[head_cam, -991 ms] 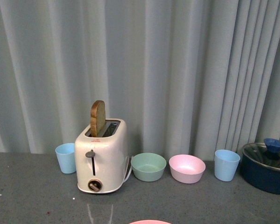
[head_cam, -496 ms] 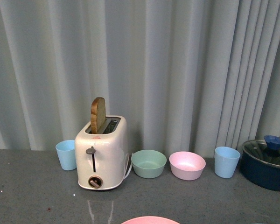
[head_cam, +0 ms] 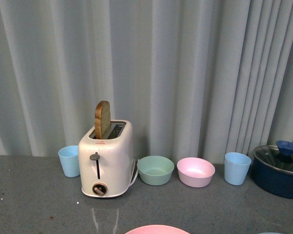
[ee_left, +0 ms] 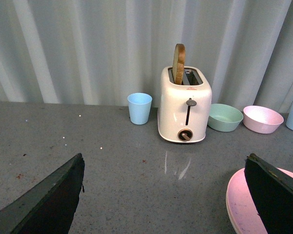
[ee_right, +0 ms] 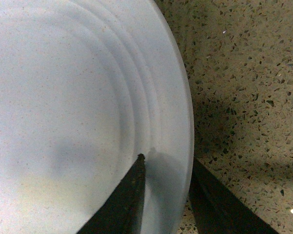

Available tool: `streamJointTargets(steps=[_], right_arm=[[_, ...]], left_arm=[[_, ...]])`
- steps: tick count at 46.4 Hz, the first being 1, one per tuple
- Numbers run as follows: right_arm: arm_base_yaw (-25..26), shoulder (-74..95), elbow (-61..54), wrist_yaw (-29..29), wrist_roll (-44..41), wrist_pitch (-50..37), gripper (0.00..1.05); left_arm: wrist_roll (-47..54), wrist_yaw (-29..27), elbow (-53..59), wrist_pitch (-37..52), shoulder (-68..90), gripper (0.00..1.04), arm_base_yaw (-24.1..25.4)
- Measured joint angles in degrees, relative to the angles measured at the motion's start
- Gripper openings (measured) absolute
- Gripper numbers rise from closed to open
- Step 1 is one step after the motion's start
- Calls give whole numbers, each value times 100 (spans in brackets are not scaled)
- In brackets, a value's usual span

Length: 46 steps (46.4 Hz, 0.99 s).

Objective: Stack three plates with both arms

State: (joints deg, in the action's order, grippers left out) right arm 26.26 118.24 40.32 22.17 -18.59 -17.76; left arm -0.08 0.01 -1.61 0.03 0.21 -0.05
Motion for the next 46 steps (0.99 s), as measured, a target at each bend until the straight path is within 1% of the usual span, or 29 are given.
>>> streamJointTargets(steps=[6, 10, 20, 25, 36, 40, 43, 46], right_arm=[[13, -7, 0, 79, 111, -17, 10], [46, -17, 0, 177, 267, -20, 4], [105, -162, -48, 245, 437, -9, 4], [201, -387, -61, 267, 387, 125, 4], [765, -1268, -20, 393, 177, 669, 3], [931, -1735, 76, 603, 273, 748, 3], [933, -2022, 109, 756, 433, 684, 3], [833, -2343, 109, 903, 717, 485, 3]], left_arm=[[0, 0, 0, 0, 0, 98, 0], [0, 0, 0, 0, 0, 98, 0], [0, 0, 0, 0, 0, 98, 0], [0, 0, 0, 0, 0, 98, 0], [0, 0, 0, 0, 0, 98, 0], [0, 0, 0, 0, 0, 98, 0], [0, 0, 0, 0, 0, 98, 0], [0, 0, 0, 0, 0, 98, 0]])
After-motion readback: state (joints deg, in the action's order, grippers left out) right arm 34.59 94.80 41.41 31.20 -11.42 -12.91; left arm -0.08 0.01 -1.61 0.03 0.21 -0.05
